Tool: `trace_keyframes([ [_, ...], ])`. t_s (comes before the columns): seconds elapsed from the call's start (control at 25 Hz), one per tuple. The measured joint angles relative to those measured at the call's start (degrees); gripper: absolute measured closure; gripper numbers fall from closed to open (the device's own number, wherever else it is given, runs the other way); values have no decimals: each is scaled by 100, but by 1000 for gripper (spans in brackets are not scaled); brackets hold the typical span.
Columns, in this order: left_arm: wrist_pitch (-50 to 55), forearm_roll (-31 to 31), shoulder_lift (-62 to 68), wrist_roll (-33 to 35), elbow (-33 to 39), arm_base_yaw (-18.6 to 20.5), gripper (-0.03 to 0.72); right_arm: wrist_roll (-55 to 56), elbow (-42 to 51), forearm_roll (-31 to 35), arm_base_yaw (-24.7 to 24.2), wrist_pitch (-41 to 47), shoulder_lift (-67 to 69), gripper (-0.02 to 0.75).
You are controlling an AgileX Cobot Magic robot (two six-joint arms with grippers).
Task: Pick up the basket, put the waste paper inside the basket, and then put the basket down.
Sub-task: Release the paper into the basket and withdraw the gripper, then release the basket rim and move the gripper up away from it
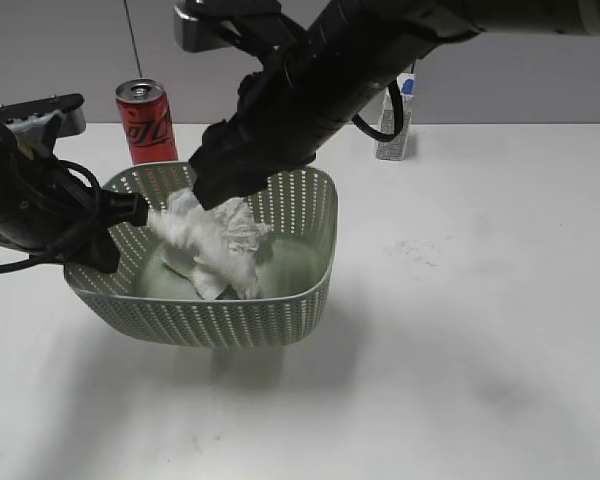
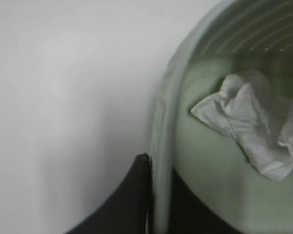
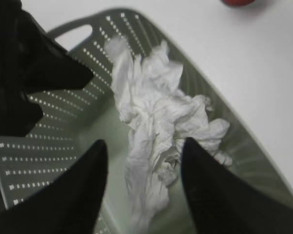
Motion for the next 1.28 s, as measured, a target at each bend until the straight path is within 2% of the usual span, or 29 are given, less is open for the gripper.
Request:
trace_keyframes([
  [0.08, -23, 0, 0, 0, 0, 0, 683, 14, 17, -62, 10, 136, 88, 258],
  [0.12, -30, 0, 0, 0, 0, 0, 683, 97, -7, -197, -7, 238, 88, 186],
  [0.16, -36, 0, 0, 0, 0, 0, 683, 249, -70, -375, -42, 369, 77, 130],
  [0.24, -36, 0, 0, 0, 0, 0, 683, 725, -268, -1032, -166, 683, 3, 87],
  [0.4, -129, -6, 14, 0, -35, -27, 683, 1226, -522, -2094, -708, 1396, -215, 90],
  [0.52, -172, -6, 170, 0, -333, -147, 683, 1274, -533, -2387, -1419, 1931, -370, 115],
  [0.72, -245, -35, 1036, 0, -1269, -543, 683, 1288, -533, -2788, -2647, 2747, -701, 181],
  [0.88, -155, -79, 1825, -163, -1940, -757, 684, 1295, -272, -2834, -3425, 2870, -1333, 190],
  [1.0, -143, -73, 2248, -385, -2202, -778, 684, 1295, 115, -2856, -3631, 2815, -1949, 195],
  [1.12, -260, -68, 2386, -436, -2229, -778, 673, 1308, 610, -2787, -3637, 2635, -2581, 195],
  [1.2, -289, -68, 2392, -446, -2235, -778, 616, 1319, 1042, -2685, -3637, 2463, -3047, 196],
  [1.28, -317, -68, 2392, -464, -2259, -778, 505, 1324, 1499, -2652, -3637, 2264, -3477, 196],
])
